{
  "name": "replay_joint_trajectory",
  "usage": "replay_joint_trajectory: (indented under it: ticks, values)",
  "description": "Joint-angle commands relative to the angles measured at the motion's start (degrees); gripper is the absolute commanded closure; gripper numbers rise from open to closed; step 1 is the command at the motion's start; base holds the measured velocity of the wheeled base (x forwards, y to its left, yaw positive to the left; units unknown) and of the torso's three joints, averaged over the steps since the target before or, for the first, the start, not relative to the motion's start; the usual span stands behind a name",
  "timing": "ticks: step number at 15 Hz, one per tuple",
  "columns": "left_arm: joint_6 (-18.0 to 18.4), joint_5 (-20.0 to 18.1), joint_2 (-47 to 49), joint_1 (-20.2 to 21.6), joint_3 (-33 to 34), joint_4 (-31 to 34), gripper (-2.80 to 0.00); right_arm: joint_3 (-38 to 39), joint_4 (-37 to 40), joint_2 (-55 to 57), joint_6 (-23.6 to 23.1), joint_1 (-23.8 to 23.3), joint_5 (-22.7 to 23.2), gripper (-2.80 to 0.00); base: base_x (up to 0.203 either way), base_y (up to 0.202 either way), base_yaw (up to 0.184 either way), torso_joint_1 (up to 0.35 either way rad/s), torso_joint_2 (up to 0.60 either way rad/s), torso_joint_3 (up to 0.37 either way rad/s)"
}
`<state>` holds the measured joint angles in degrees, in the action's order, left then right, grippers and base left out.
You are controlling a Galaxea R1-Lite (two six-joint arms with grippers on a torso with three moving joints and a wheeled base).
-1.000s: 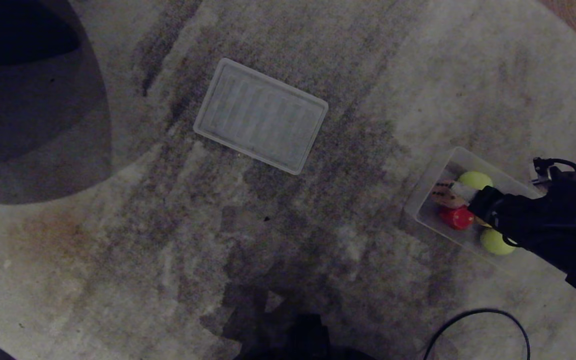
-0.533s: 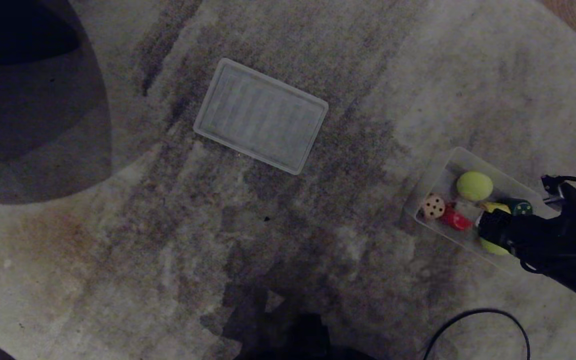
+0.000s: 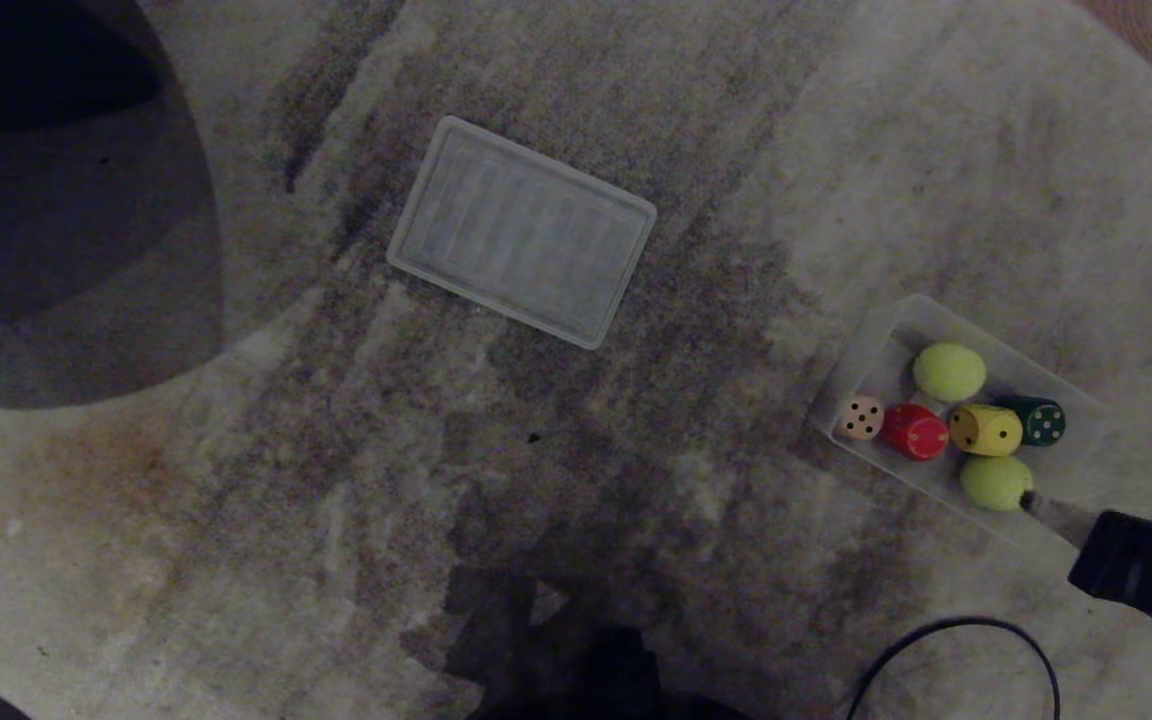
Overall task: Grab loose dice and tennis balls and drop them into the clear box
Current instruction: Close the lid
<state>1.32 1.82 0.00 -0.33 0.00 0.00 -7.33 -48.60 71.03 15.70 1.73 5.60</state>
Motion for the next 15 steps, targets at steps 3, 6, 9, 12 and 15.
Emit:
replay_joint_trajectory:
  ticks: [3,6,9,12,15]
  values:
    - [0.0,0.03,0.09,-0.02,0.09,0.0,0.0,2.26,27.48,-34.83,-4.48,0.11,-0.04,0.0,0.0,0.0,0.0,0.0,0.0,0.0]
    - [0.0,0.03,0.09,-0.02,0.09,0.0,0.0,2.14,46.79,-55.1,-7.16,-0.07,-0.58,0.0,0.0,0.0,0.0,0.0,0.0,0.0]
    - [0.0,0.03,0.09,-0.02,0.09,0.0,0.0,1.71,56.87,-67.42,-8.63,-0.93,-2.05,0.0,0.0,0.0,0.0,0.0,0.0,0.0]
    - [0.0,0.03,0.09,-0.02,0.09,0.0,0.0,0.98,61.03,-71.03,-9.16,-1.55,-3.52,0.0,0.0,0.0,0.0,0.0,0.0,0.0]
    - [0.0,0.03,0.09,-0.02,0.09,0.0,0.0,2.61,57.82,-71.03,-13.48,-1.56,-4.36,0.0,0.0,0.0,0.0,0.0,0.0,0.0]
